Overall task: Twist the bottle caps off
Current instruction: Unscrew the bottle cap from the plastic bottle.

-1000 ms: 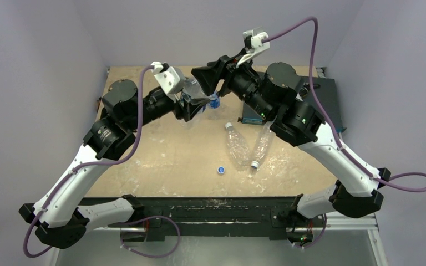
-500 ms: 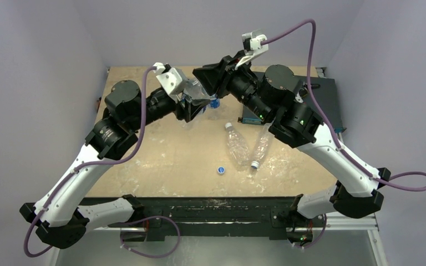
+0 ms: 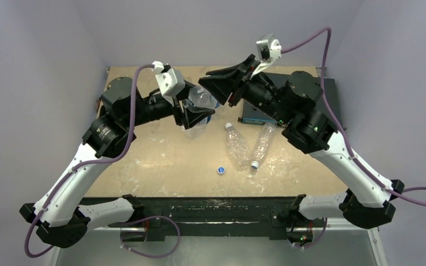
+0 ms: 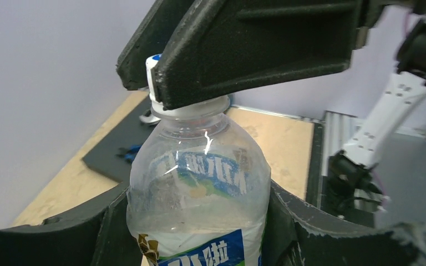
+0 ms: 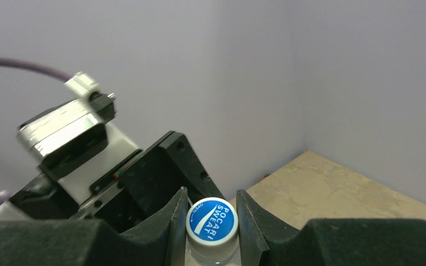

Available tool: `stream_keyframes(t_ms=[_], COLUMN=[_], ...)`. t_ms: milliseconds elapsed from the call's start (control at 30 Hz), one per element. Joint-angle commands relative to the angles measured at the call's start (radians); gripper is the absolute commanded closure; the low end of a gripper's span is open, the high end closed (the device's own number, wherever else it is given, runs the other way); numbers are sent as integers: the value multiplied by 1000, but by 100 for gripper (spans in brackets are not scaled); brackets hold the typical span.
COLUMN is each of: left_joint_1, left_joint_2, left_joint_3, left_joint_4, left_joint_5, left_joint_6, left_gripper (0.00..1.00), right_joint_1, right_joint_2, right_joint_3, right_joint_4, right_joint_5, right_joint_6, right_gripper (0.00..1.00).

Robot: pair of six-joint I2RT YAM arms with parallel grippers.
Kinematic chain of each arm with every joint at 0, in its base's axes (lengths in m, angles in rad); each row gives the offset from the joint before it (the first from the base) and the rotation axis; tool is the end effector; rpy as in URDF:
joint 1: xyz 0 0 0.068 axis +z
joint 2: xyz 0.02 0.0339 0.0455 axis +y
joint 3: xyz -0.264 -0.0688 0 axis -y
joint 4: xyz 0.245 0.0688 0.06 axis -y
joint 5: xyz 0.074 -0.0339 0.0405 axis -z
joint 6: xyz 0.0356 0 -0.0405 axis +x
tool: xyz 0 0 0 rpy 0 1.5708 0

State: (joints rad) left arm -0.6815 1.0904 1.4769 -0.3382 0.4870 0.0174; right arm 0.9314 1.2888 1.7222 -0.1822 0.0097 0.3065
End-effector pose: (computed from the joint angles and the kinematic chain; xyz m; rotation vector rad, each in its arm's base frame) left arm 0.1508 -0.1437 0.5006 0.9078 1.3143 -0.8918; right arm 0.1494 0.2003 0.5517 -0.4206 1.3303 1.0379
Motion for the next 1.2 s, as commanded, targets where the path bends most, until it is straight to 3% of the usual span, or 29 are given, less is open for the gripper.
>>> stream_keyframes(t_ms=[0, 267, 467, 667, 800, 867, 933, 1000, 1100, 1167], left_joint_1=[-16, -16, -15, -16, -16, -15, -15, -15, -16, -15], left_joint_2=[-3, 24, 30, 23, 18, 16, 17, 17, 6, -1], left_joint_3=[73, 75, 47, 40, 40, 60, 88, 104, 98, 78], left_joint_4=[82, 193, 301, 322, 316, 236, 107, 22, -26, -35], left_joint_5=[320, 618, 749, 765, 736, 690, 613, 491, 261, 125], left_joint_6=[-113, -303, -442, -472, -439, -344, -224, -114, 5, 82], left_gripper=[100, 100, 100, 100, 100, 100, 100, 100, 100, 100], right_joint_1=[-102, -156, -187, -193, -196, -197, -197, -197, -196, -192], right_joint_2=[-66, -72, -68, -57, -63, -74, -86, -108, -100, -72], right_joint_3=[-97, -99, -121, -123, -122, -109, -72, -60, -18, 19], right_joint_4=[175, 260, 369, 363, 296, 241, 150, 116, 79, 34], right_joint_5=[-280, -654, -888, -943, -855, -750, -618, -496, -355, -272], right_joint_6=[28, 53, 122, 123, 81, 44, -2, -15, 3, 18], right_gripper=[100, 100, 100, 100, 99, 79, 44, 23, 7, 4])
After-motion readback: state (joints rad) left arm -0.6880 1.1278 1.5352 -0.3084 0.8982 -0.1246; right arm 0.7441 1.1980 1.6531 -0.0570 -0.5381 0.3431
